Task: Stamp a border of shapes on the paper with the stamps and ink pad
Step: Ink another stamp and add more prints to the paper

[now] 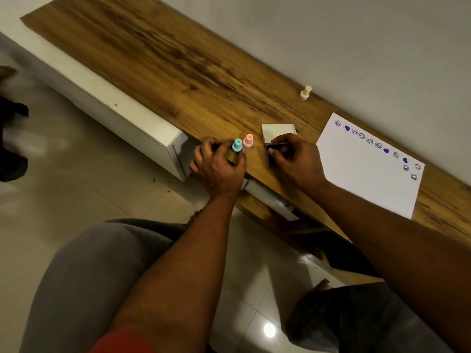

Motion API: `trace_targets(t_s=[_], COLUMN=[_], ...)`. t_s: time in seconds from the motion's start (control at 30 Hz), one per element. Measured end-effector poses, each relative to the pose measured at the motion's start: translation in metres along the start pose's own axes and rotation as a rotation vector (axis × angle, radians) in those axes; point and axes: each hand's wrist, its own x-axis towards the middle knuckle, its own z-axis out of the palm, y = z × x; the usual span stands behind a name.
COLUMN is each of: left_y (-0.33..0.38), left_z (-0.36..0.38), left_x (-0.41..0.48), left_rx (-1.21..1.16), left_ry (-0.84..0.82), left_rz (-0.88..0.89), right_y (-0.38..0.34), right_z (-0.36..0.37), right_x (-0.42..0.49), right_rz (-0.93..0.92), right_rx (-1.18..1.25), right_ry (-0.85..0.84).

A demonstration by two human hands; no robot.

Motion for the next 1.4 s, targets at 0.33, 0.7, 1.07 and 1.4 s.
trace_targets(t_s=[0.33,0.7,1.07,1.4], left_y=[0.013,0.027,0.019,0.036], left_z=[0.001,0.009,0.026,0.025], left_x=[0.035,0.010,0.000,-0.029], left_rx=[0.154,-0.286,-0.284,-0.017], left_ry=[-0.010,0.222,0.283,0.065], left_rz=[-0.050,-0.043,-0.028,0.334], right_y=[0.035,0.048,0.036,0.013], right_z=[-0.040,-0.061,-0.050,-0.065], right_x=[0.031,0.130,0.152,0.044], right_rz=[0.003,0.071,0.175,-0.036], right_rx=[-0.109,-0.653,-0.554,-0.248], right_ry=[0.021,0.055,0.050,-0.007])
